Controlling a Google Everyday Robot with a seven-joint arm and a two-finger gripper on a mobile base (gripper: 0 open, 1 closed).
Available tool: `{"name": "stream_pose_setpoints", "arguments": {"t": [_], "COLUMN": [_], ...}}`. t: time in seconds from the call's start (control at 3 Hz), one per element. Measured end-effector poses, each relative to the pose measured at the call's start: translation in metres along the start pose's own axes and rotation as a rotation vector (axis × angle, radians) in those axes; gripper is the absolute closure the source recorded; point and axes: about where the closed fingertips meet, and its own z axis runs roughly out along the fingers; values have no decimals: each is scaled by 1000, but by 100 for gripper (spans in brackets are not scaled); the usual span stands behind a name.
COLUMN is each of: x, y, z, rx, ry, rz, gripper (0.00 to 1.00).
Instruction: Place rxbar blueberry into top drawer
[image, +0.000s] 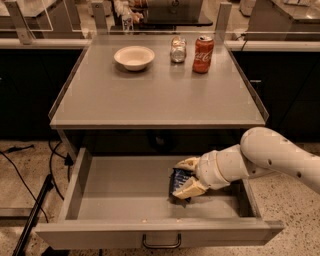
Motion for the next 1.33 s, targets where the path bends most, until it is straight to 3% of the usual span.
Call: {"name": "stream_pose_setpoints", "arguments": {"t": [0.67, 1.33], "x": [31, 39], "y": [-8, -7], "z": [29, 45], "rx": [-28, -29], "ry": [-5, -28], "rz": [20, -11], "gripper": [100, 100]}}
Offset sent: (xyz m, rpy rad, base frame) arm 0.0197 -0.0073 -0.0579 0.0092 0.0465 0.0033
